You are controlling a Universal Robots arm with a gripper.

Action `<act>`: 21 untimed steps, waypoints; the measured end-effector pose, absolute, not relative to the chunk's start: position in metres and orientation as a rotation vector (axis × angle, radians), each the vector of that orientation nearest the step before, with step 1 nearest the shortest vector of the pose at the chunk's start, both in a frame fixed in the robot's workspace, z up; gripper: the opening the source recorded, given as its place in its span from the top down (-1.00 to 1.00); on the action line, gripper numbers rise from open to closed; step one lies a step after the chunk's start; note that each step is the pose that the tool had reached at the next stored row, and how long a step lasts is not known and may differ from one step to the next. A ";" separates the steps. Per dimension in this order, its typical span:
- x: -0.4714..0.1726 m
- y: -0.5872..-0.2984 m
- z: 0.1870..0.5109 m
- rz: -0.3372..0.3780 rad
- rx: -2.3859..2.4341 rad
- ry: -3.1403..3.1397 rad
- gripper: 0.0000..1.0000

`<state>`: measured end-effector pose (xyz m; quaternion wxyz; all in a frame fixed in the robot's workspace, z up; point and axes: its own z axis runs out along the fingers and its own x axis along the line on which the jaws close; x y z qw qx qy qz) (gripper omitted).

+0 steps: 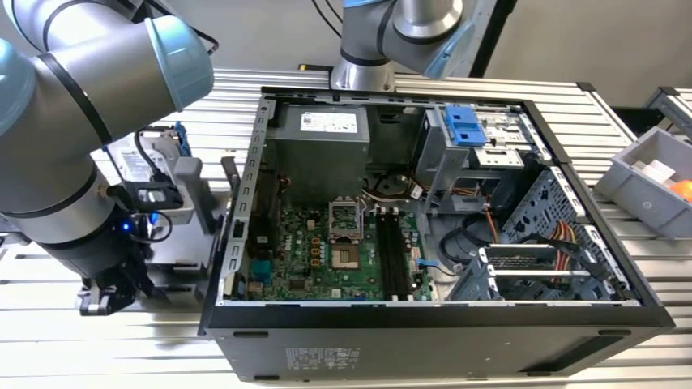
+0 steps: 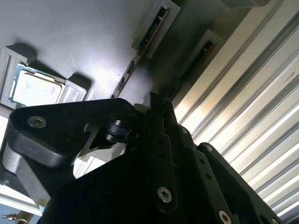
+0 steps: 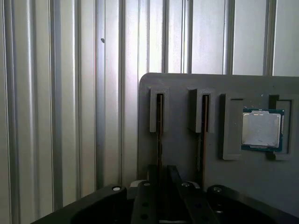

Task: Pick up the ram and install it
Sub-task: 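Pick up the ram and move it above insertion slot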

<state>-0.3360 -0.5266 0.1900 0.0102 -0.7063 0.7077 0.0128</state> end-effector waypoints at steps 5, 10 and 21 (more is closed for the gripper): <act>-0.336 -0.527 0.190 0.040 -2.205 2.209 -1.00; -0.336 -0.527 0.190 0.040 -2.205 2.209 1.00; -0.336 -0.526 0.190 0.040 -2.204 2.208 1.00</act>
